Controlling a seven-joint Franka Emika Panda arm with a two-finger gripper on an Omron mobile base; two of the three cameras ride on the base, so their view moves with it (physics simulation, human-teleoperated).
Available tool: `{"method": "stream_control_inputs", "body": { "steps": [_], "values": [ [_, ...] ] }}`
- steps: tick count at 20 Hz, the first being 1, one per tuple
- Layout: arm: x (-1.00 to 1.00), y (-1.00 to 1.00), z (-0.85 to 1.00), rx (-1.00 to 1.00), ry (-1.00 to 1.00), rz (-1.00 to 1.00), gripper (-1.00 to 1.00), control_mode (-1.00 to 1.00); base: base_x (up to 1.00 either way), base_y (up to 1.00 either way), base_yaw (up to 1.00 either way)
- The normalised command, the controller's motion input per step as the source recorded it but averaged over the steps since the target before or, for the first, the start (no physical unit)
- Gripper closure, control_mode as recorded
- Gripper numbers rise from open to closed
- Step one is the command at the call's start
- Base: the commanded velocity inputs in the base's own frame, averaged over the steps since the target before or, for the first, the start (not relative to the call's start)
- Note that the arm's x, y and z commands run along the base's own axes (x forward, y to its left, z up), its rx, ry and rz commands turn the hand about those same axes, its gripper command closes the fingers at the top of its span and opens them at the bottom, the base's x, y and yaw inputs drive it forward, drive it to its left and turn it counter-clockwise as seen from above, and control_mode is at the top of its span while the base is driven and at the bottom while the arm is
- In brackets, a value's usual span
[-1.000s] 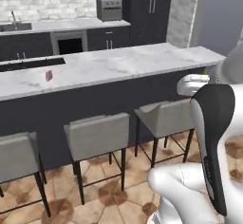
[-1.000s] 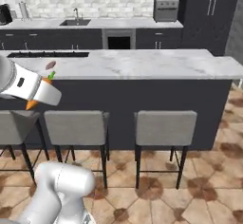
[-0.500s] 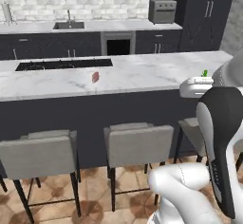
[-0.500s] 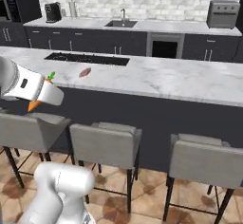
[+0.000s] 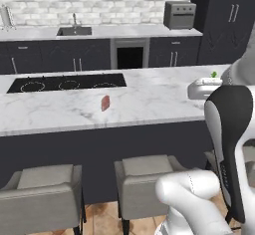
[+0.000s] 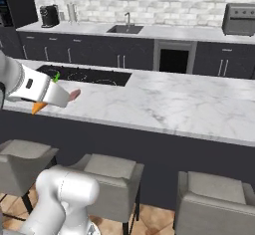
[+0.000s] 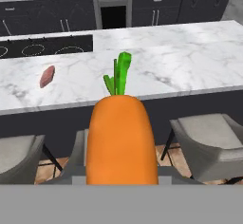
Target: Open the fridge, remove the orange, carrot, and steak, and place them on any counter.
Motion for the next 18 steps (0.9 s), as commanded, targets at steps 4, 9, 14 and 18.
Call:
{"method": "stream_control_inputs", "body": {
  "steps": [4, 9, 14, 18],
  "values": [
    [0.00, 0.00, 0.00, 0.00, 0.00, 0.00, 1.00, 1.00, 0.41, 0.00, 0.00],
    [0.00, 0.00, 0.00, 0.00, 0.00, 0.00, 1.00, 1.00, 0.11, 0.00, 0.00],
    [0.45, 0.00, -0.15, 0.00, 0.12, 0.06, 1.00, -1.00, 0.15, 0.00, 0.00],
    [1.00, 0.05, -0.45, 0.00, 0.25, 0.19, 1.00, -1.00, 0.00, 0.00, 0.00]
  ]
}}
